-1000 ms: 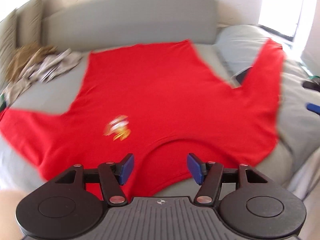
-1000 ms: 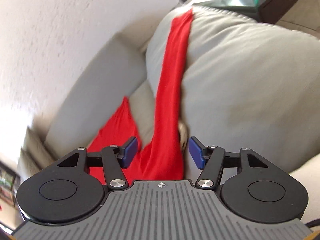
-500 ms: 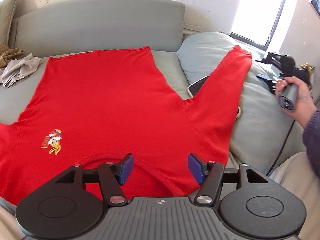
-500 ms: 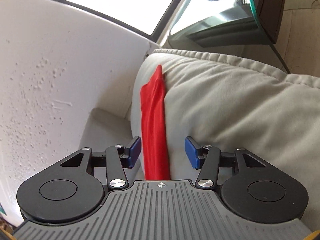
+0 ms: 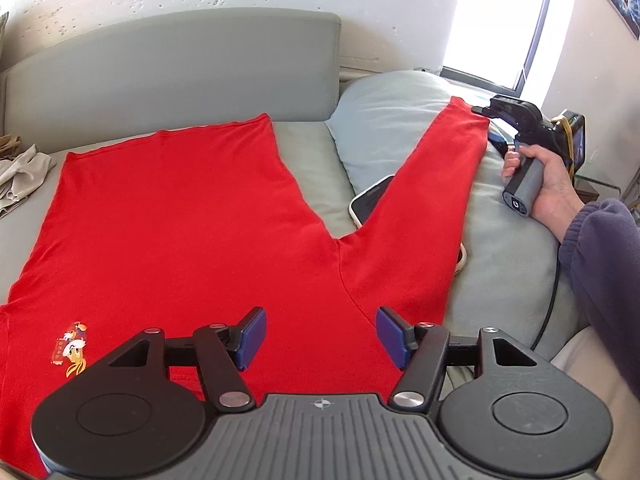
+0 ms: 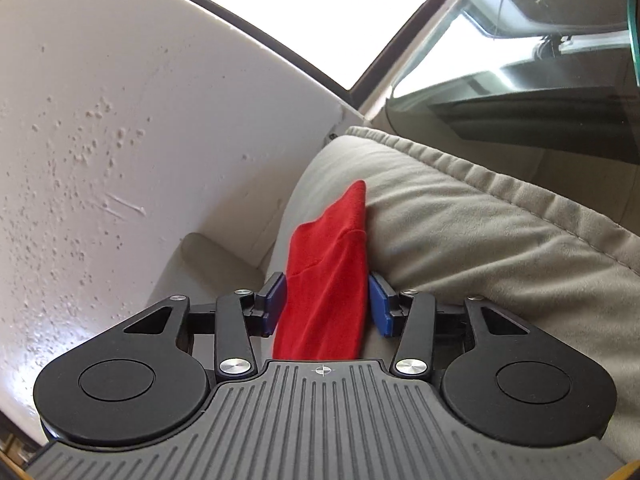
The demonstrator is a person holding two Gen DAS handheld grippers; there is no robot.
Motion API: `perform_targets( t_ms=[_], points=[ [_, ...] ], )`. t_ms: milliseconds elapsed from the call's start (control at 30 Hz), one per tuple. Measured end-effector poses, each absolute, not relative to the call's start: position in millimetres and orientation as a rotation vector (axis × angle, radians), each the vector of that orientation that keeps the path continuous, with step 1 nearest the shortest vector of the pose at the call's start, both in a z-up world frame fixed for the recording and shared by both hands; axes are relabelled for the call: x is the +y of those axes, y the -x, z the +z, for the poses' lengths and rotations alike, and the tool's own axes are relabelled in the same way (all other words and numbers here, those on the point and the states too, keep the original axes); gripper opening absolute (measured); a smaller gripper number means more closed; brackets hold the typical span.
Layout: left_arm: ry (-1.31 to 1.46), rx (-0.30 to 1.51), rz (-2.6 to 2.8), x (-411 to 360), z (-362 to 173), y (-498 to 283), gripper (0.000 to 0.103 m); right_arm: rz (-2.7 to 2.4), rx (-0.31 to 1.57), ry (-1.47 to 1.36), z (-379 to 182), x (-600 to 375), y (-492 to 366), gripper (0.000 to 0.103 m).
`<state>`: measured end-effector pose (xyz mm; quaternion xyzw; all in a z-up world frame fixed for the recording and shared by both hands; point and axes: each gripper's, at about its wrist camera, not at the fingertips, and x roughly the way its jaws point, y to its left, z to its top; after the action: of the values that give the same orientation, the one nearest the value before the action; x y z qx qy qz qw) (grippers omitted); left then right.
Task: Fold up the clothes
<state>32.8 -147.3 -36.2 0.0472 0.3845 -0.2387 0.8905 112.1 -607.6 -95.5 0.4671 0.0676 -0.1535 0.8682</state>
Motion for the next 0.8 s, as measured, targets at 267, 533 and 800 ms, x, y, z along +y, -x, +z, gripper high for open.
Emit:
perform_targets(
  t_ms=[267, 533, 800],
  points=[
    [-0.063, 0.771, -0.425, -131, -30, -29, 0.061, -0.4, 0.156, -0.841, -72, -593, -109, 0.004],
    [0.035, 0.738, -0.344, -83, -15, -14, 0.062, -0.458, 0.156, -0.447, 7, -487, -80, 0.001],
    [0.134, 0.774, -0.328, -38, -20, -2, 0.063, -0.368, 0.277, -0.679, -6, -493, -64, 0.078]
  ],
)
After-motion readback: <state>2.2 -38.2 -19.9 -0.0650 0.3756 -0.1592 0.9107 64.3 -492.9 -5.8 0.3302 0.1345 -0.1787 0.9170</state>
